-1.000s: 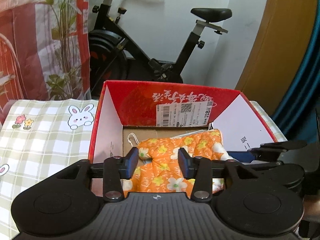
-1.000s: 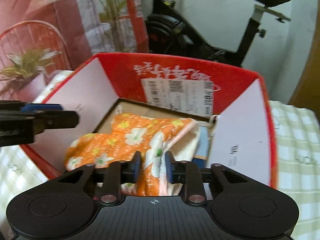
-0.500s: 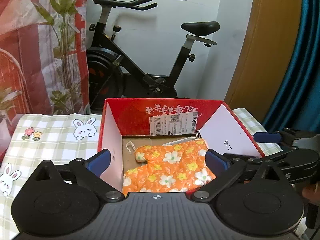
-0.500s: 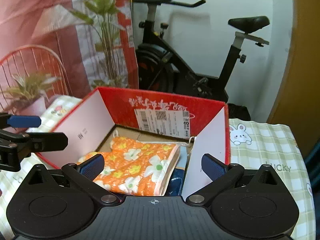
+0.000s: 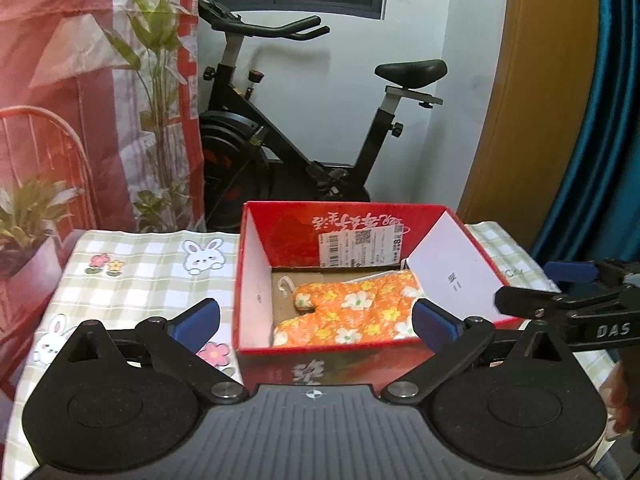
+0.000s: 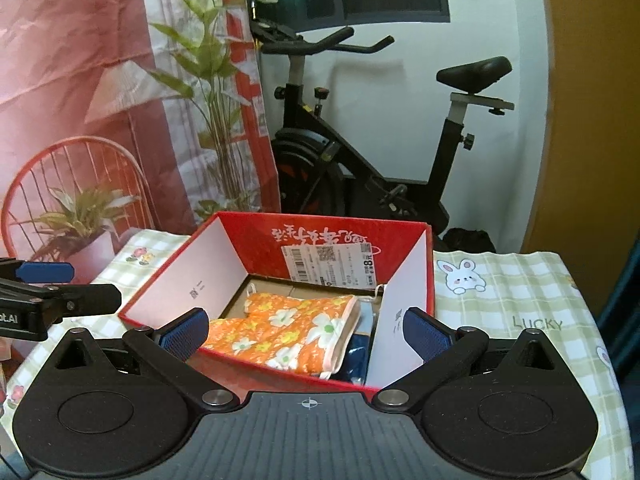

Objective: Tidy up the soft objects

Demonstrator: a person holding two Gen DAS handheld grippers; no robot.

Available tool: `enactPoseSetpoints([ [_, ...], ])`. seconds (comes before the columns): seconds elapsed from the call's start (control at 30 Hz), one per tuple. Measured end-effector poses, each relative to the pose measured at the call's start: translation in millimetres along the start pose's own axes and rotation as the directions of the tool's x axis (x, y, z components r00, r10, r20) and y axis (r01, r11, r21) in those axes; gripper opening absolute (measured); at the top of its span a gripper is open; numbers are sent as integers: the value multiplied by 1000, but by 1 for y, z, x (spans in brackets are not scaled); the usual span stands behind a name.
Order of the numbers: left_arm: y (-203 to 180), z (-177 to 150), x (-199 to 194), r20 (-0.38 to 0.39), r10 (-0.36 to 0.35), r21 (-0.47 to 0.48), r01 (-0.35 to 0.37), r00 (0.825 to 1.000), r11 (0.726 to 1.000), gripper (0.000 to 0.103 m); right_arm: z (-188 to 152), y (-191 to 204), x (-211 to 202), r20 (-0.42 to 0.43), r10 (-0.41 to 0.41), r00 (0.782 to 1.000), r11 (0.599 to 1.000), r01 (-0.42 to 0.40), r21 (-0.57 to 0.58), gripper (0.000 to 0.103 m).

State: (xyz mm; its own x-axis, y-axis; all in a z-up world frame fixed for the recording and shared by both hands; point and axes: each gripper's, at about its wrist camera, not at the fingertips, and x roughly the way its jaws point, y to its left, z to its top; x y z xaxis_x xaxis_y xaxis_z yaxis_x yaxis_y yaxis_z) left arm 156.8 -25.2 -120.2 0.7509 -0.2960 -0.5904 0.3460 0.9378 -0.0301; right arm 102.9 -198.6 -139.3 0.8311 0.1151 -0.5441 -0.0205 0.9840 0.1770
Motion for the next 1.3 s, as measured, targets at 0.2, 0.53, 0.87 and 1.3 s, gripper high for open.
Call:
enactPoseSetpoints([
  [0.2,-3,-9,-14,1,6,7,-6,1000,1000,103,-13,4,-21,22,-1,1000,1000,0,9,103],
  [0.53,-5,-25,-33,31,14,1,-14,999,1000,103,-35,12,-43,51,-1,999,1000,1,-1,103],
  [0.87,-5,-46,-35,25,34,-7,-34,999,999,103,-46,13,-46,56,-5,998,1000,5,-8,103],
  [1.3,-4,-74,-31,-4,38,-25,-38,999,999,103,-78,6,-40,18,-7,1000,1000,7,12,103],
])
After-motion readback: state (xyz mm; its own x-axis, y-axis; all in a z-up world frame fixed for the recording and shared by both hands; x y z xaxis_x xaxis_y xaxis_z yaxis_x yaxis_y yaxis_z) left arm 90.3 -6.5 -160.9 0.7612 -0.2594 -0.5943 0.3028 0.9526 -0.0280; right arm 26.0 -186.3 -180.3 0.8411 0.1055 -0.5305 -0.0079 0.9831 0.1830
